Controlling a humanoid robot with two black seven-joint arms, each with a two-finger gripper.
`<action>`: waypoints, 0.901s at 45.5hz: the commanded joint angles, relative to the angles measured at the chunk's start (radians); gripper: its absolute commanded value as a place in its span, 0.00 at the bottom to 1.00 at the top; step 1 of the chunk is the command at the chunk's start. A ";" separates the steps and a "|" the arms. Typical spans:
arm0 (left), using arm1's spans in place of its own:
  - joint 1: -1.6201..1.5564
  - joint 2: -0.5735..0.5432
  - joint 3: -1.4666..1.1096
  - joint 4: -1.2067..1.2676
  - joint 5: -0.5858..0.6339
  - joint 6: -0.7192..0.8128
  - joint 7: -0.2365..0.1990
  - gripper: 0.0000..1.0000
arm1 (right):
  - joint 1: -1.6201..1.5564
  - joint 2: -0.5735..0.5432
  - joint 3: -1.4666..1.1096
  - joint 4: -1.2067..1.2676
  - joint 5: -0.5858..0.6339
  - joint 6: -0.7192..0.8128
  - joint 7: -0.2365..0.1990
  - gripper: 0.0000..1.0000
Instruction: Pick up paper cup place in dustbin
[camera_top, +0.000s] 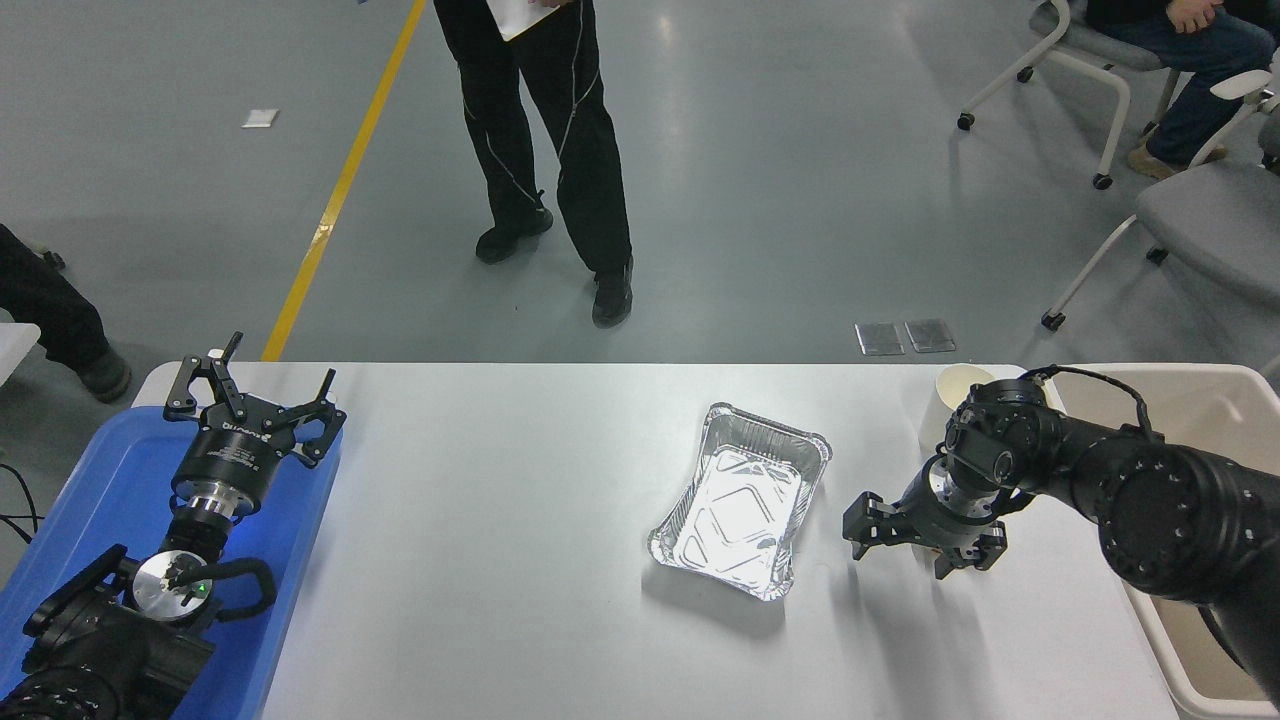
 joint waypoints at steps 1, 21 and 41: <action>0.000 0.000 0.000 0.000 0.000 0.000 0.000 0.99 | -0.012 0.004 -0.007 -0.001 -0.001 0.000 0.000 0.96; 0.000 0.000 0.000 0.000 0.000 0.000 0.000 0.99 | -0.012 0.000 -0.008 0.004 -0.001 0.000 0.000 0.96; 0.000 0.000 0.000 0.000 0.000 0.000 0.000 0.99 | -0.002 -0.002 -0.008 0.007 0.000 0.000 0.000 0.96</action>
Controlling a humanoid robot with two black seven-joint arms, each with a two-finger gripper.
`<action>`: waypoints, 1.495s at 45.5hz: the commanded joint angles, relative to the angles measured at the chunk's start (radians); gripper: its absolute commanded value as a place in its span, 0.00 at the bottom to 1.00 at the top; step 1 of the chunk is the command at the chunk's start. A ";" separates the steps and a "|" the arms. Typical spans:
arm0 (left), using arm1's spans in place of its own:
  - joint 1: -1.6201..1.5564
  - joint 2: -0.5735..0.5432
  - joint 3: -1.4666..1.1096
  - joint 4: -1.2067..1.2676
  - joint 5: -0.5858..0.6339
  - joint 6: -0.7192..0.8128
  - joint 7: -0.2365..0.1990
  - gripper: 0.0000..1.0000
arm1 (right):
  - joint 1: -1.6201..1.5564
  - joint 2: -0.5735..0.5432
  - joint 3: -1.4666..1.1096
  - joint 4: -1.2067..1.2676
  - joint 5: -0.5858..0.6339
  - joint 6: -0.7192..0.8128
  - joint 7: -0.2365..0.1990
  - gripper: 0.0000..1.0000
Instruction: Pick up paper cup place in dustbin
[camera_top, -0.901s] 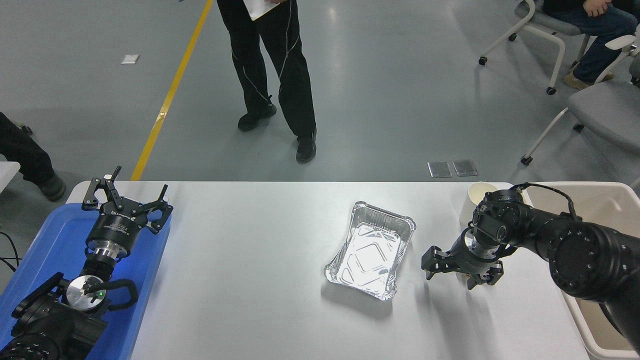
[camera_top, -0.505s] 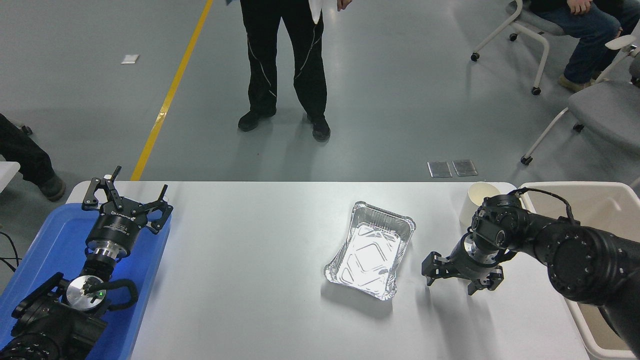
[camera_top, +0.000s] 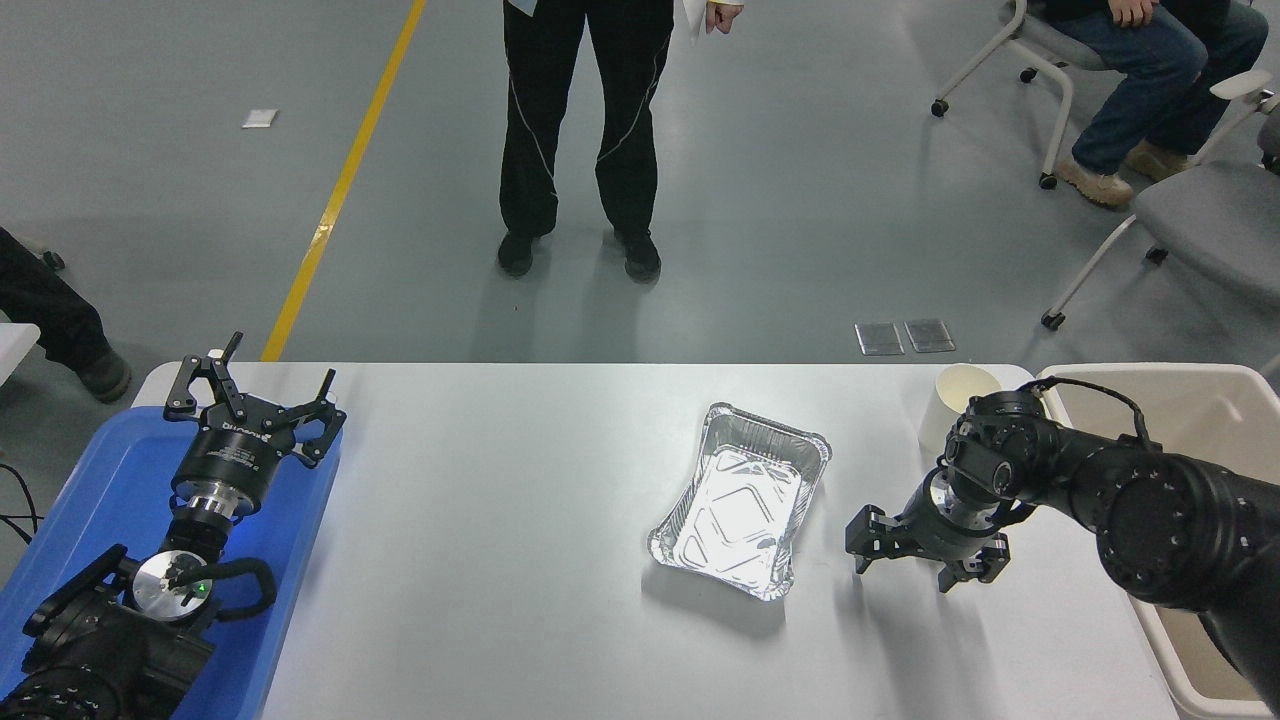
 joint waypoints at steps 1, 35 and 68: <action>0.000 0.000 0.000 0.000 0.000 0.000 0.000 0.99 | 0.011 -0.003 0.000 0.002 0.001 0.000 0.000 0.96; 0.000 0.000 0.000 0.000 0.000 0.000 0.000 0.99 | 0.273 -0.173 0.024 0.302 -0.002 0.000 0.000 0.99; -0.002 0.000 0.000 0.000 0.000 0.000 0.000 0.99 | 1.197 -0.332 -0.180 0.960 0.000 0.000 -0.002 1.00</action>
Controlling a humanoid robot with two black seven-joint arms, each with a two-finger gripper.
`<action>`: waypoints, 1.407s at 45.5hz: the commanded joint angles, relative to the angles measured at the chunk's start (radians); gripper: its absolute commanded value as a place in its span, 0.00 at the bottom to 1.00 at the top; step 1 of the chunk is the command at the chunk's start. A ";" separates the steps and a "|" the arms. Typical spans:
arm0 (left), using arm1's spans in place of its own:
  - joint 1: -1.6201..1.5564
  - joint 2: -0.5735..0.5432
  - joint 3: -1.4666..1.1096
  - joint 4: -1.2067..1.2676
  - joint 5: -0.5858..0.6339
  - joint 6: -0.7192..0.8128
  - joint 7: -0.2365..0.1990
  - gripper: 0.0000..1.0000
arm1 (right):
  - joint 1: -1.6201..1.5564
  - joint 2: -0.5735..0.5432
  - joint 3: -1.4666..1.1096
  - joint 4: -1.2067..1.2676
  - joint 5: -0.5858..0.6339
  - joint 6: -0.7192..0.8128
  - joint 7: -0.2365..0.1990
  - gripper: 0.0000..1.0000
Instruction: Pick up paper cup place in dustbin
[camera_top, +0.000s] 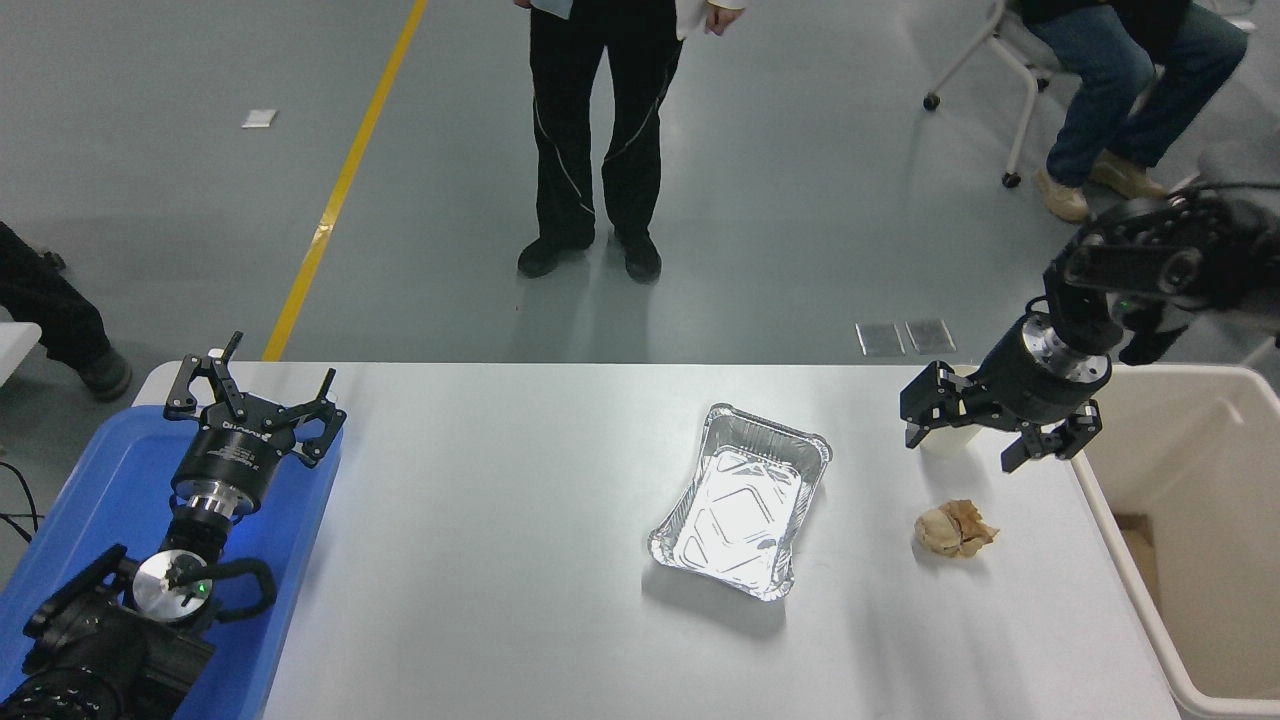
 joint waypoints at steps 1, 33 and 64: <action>-0.002 0.000 0.001 0.000 0.000 0.000 0.000 0.99 | 0.256 -0.012 -0.066 0.154 0.005 0.000 0.000 1.00; -0.003 0.000 0.003 0.000 0.002 0.000 0.002 0.99 | 0.178 -0.002 -0.078 0.137 -0.011 0.000 0.000 1.00; -0.002 0.000 0.000 0.000 0.000 0.000 0.000 0.99 | -0.470 -0.054 0.150 -0.251 0.007 -0.491 0.001 1.00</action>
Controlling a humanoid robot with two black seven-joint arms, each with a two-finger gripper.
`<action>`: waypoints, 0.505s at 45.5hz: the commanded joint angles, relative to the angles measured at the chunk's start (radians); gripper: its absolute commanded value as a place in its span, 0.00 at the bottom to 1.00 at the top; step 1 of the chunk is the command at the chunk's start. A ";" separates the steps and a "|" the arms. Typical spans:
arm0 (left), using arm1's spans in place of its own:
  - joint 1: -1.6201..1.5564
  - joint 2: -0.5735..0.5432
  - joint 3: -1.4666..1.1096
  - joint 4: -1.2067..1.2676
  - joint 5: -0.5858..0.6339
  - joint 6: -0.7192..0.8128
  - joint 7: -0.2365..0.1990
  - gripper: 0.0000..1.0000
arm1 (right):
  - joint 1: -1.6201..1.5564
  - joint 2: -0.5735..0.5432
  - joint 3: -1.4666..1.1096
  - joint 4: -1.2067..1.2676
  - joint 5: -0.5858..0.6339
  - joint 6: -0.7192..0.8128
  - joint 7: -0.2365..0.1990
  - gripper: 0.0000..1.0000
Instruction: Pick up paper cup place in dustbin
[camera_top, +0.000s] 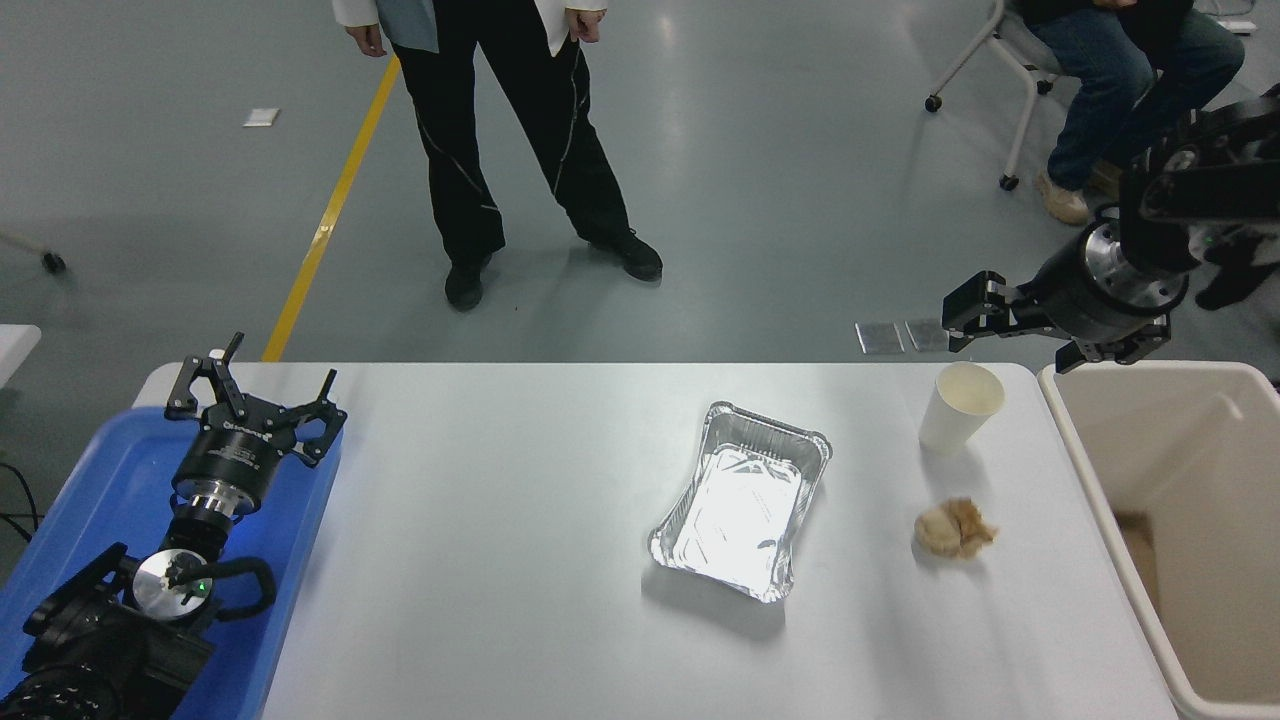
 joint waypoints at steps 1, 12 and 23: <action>0.000 0.000 -0.002 0.000 0.000 0.000 0.000 0.99 | -0.255 -0.036 0.166 -0.187 0.001 -0.077 0.000 1.00; 0.000 0.000 0.000 0.000 0.000 0.000 0.000 0.99 | -0.393 -0.032 0.200 -0.332 0.136 -0.082 -0.002 1.00; 0.000 0.000 0.000 0.000 0.000 0.000 0.000 0.99 | -0.510 -0.013 0.208 -0.418 0.190 -0.211 0.000 1.00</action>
